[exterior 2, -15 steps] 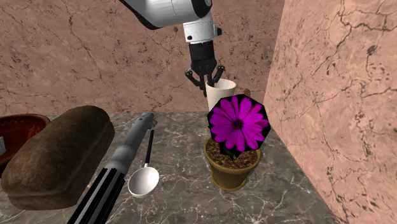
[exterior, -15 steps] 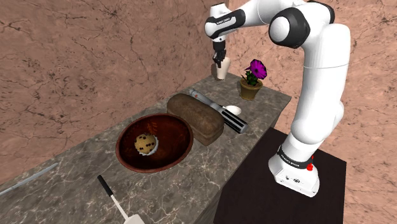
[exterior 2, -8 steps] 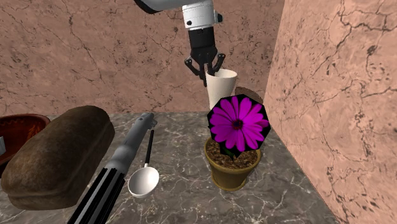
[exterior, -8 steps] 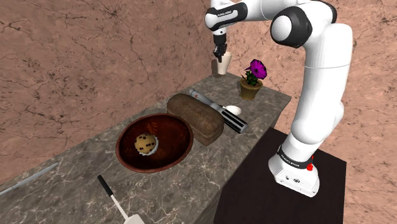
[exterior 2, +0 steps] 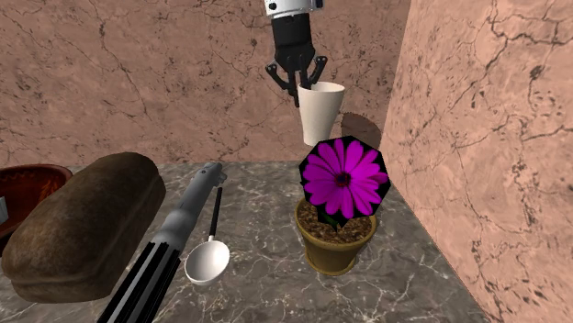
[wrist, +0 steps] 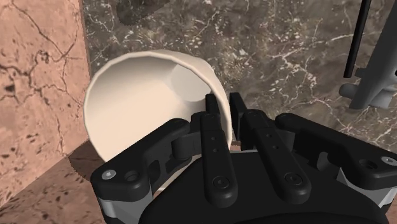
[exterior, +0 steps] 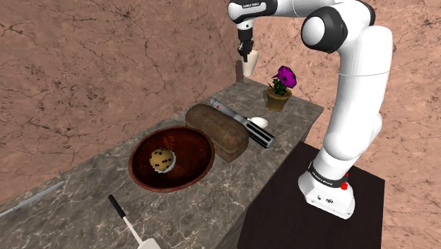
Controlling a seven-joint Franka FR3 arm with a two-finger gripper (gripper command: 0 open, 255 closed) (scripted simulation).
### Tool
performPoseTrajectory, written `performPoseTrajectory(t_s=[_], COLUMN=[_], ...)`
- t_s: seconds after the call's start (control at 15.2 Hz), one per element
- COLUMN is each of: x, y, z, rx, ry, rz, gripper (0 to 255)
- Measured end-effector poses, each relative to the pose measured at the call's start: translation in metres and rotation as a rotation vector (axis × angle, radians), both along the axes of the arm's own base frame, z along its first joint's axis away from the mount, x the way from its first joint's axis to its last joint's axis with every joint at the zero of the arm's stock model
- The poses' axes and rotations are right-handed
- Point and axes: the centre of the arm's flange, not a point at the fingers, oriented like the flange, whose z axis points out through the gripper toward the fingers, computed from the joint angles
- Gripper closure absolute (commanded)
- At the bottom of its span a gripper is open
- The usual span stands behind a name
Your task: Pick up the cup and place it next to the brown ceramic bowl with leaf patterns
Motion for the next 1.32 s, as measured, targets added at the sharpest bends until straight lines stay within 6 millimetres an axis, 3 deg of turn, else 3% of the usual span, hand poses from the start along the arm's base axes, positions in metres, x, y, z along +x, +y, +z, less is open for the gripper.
performPoseTrajectory(t_s=[0.73,0.99,1.32], x=[0.001,-0.018,-0.053], y=[0.001,0.032,0.090], z=[0.057,0.064,0.062], rx=[0.000,0.000,0.001], ry=[0.000,0.001,0.000], rz=[0.000,0.000,0.000], gripper=[255,255,255])
